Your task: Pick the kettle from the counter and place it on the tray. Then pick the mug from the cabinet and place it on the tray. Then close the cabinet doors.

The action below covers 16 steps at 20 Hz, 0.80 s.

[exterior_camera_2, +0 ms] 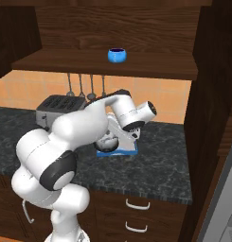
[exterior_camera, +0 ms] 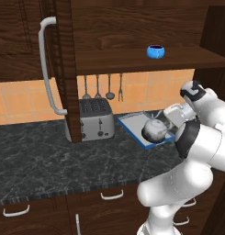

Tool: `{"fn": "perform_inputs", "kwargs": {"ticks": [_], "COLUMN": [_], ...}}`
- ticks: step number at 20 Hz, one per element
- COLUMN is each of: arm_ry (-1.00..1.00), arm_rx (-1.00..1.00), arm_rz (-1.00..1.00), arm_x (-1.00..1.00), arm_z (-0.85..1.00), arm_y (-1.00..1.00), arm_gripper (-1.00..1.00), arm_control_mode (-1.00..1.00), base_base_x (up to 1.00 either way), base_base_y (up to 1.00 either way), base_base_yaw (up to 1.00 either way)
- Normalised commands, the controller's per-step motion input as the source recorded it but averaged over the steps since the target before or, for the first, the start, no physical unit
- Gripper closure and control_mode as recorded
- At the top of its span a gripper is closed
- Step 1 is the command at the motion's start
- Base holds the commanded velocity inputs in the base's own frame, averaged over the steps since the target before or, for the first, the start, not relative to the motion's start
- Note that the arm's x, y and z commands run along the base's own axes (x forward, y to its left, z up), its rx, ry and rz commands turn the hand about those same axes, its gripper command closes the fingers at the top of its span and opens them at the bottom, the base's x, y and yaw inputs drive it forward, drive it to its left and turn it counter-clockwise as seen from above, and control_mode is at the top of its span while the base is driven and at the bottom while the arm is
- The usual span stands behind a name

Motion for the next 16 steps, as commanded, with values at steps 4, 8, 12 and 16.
{"fn": "perform_inputs", "kwargs": {"ticks": [4, 8, 12, 16], "arm_ry": [0.00, 0.00, 0.00, 0.00], "arm_rx": [0.02, 0.00, 0.00, 0.00], "arm_rz": [-0.10, -0.13, -0.13, -0.12], "arm_x": [0.49, 0.52, 0.48, 0.47], "arm_z": [0.00, -0.04, -0.08, -0.11], "arm_y": [0.16, 0.06, 0.04, 0.08], "arm_gripper": [1.00, 1.00, 1.00, 1.00], "arm_control_mode": [-1.00, -1.00, -1.00, -1.00], "base_base_x": [0.00, 0.00, 0.00, 0.00], "base_base_y": [0.00, 0.00, 0.00, 0.00], "base_base_yaw": [0.00, 0.00, 0.00, 0.00]}}
